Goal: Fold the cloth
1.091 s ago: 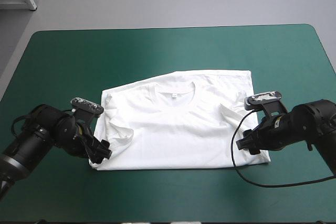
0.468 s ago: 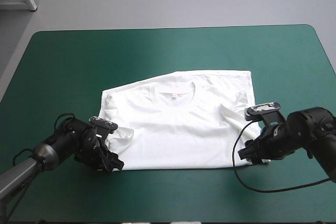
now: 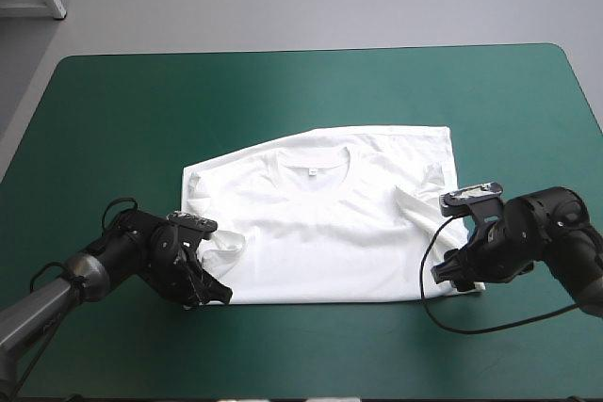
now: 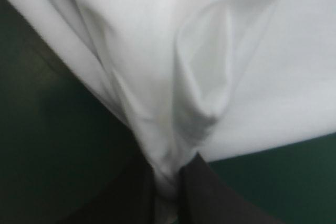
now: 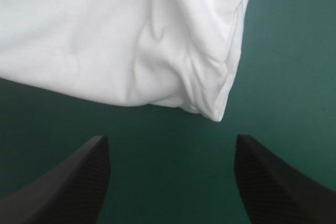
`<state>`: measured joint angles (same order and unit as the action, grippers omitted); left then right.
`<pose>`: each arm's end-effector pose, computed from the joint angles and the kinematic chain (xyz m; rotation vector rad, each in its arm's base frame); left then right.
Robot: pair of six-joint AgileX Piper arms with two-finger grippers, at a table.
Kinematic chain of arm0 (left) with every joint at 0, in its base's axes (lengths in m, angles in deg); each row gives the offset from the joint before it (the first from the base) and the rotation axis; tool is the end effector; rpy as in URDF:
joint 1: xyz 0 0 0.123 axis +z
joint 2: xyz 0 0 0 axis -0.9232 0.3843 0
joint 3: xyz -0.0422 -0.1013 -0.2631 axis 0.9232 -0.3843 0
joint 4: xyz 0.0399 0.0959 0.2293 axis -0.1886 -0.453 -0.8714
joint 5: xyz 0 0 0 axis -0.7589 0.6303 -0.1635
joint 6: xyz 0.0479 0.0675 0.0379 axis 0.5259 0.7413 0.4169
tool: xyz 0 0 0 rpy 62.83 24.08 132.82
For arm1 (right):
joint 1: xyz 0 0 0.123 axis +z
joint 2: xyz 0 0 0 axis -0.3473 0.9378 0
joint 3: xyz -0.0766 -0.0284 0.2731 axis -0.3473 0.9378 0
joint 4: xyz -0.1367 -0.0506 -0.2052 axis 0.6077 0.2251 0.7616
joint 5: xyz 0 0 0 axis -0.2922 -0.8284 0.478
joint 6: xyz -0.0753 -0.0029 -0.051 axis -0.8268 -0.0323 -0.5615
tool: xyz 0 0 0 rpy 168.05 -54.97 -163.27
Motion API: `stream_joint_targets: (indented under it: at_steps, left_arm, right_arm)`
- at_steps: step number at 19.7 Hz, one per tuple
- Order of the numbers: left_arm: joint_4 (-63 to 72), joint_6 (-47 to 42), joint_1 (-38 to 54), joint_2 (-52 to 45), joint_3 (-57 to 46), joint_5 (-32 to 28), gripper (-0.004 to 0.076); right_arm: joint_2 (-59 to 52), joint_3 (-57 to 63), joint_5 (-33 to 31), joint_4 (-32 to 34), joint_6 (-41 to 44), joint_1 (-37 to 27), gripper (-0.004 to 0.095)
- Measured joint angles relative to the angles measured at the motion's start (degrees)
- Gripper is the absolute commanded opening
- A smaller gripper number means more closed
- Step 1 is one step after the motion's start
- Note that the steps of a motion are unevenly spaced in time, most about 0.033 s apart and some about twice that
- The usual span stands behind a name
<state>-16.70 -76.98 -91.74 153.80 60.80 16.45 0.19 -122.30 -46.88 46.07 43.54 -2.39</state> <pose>0.1921 -0.0907 0.2011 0.5212 3.0355 -0.0860 0.1831 0.0614 0.2939 -0.4413 2.8609 0.0924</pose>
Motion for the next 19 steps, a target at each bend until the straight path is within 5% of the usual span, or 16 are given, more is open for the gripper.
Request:
stream_joint_targets:
  at_steps: [8,14,17,19]
  left_arm:
    - [0.00,0.00,0.00,0.00,0.00,0.00,0.0021]
    - [0.00,0.00,-0.05,0.00,0.00,0.00,0.0021]
    - [0.00,0.00,-0.04,0.00,0.00,-0.17,0.0021]
    - [0.00,0.00,-0.04,0.04,0.00,-0.17,0.0021]
  right_arm:
    - [14.11,0.00,3.89,2.65,0.83,0.00,0.0608]
    - [21.14,0.00,6.87,1.45,0.44,0.00,0.0353]
    - [21.21,0.07,6.82,0.74,0.00,0.00,0.0078]
    - [21.06,0.56,6.87,0.74,0.00,0.00,-0.0013]
